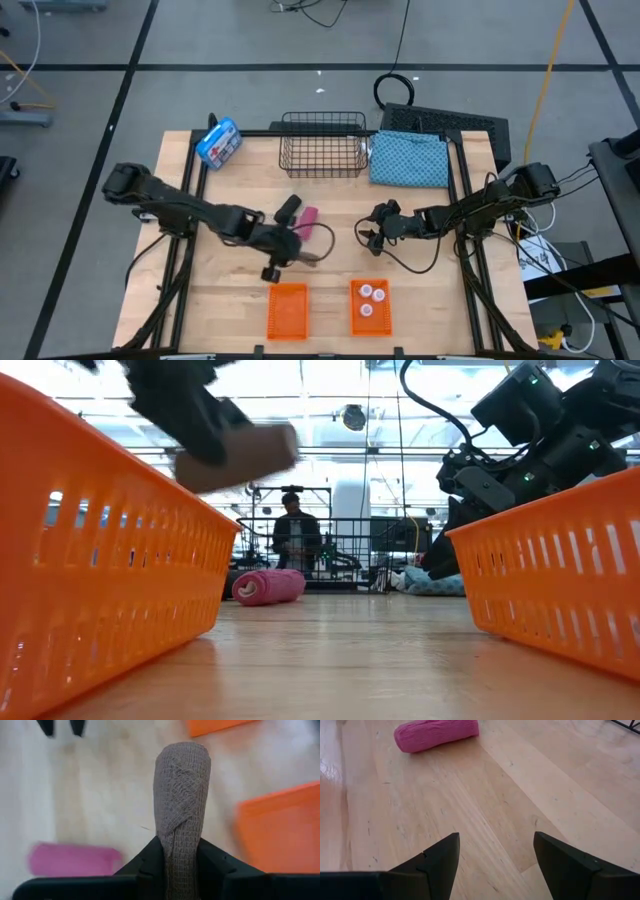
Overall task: Pick & Place Medicine items
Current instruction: Put the brown bandage into the left orange basket
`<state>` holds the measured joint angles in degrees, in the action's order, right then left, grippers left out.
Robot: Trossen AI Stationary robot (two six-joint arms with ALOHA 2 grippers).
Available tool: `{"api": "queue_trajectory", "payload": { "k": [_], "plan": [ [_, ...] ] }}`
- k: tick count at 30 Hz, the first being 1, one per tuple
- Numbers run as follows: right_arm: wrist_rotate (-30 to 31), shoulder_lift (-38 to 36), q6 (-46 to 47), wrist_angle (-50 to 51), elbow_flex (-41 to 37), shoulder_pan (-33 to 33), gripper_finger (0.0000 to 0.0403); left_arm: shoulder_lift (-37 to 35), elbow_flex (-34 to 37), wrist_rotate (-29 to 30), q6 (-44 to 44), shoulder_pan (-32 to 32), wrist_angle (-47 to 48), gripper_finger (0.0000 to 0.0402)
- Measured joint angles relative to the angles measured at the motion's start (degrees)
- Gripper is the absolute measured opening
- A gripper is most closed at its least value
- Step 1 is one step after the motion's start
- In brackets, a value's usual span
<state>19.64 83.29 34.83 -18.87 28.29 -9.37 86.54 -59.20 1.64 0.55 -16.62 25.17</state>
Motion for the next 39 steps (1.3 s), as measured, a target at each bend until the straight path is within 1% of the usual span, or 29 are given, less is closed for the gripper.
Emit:
{"api": "queue_trajectory", "payload": {
  "k": [3, 7, 13, 16, 18, 24, 30, 34, 39],
  "plan": [
    [0.0, 0.0, -0.2, 0.0, 0.0, 0.0, 0.0244, -3.4, 0.0, -2.0, 7.3, -2.8, 2.8, 0.0075],
    [0.0, 0.0, -0.4, -0.1, 0.0, 0.0, 0.0244, -4.3, 0.0, -1.4, 13.2, -8.1, 4.3, 0.0068],
    [0.0, 0.0, 0.3, -0.1, 0.0, 0.0, 0.0244, -1.1, 0.0, -0.2, 23.0, -14.9, 4.0, 0.0079],
    [0.0, 0.0, 0.5, -0.3, 0.0, 0.0, 0.0244, 1.1, 0.0, 1.6, 28.6, -16.7, 1.1, 0.0077],
    [0.0, 0.0, 0.5, -0.7, 0.0, 0.0, 0.0244, 2.7, 0.0, 1.9, 30.8, -17.0, -1.5, 0.0076],
    [-0.2, 0.0, 1.6, -1.0, 0.0, 0.0, 0.0244, 6.3, 0.0, 1.6, 31.8, -17.2, -6.2, 0.008],
    [-0.2, 0.0, 1.8, -1.1, 0.0, 0.0, 0.0244, 7.5, 0.0, 1.5, 33.0, -17.2, -5.3, 0.0073],
    [-0.2, 0.0, 1.8, -1.1, 0.0, 0.0, 0.0244, 7.4, 0.0, 3.4, 32.5, -17.2, -5.5, 0.0079],
    [-0.2, 0.0, 1.8, -1.1, 0.0, 0.0, 0.0244, 8.0, 0.0, 2.9, 33.0, -16.8, -5.4, 0.0072]
  ]
}}
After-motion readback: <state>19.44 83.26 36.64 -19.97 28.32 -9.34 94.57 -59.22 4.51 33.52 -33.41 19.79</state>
